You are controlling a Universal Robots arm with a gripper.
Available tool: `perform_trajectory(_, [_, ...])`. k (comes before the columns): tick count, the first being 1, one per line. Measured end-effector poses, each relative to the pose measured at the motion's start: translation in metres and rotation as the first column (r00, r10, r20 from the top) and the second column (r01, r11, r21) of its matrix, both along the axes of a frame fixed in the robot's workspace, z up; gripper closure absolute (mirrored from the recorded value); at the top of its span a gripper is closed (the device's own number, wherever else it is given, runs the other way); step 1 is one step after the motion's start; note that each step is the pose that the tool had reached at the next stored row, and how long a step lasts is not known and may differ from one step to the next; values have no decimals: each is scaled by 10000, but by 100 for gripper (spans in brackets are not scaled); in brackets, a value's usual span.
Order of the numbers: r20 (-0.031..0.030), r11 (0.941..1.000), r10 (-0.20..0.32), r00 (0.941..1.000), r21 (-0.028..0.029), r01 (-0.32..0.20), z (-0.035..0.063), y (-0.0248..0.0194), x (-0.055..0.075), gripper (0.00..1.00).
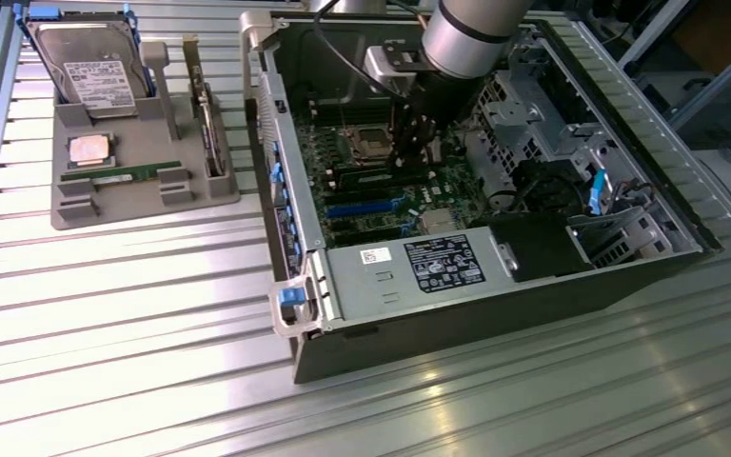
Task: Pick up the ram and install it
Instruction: 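Insert the ram into the slot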
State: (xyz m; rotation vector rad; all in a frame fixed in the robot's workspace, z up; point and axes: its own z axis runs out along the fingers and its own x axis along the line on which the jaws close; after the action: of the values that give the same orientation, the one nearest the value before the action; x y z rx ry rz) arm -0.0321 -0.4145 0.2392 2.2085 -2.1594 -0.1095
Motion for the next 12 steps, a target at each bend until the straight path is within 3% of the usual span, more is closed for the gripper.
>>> perform_trajectory(3, [1,10000,-10,10000,2,10,25,0,0,88])
perform_trajectory(5, [0,9991,-414,9991,-1,414,26,1,0,88])
perform_trajectory(12, [0,9990,-436,9990,0,436,-4,14,-1,88])
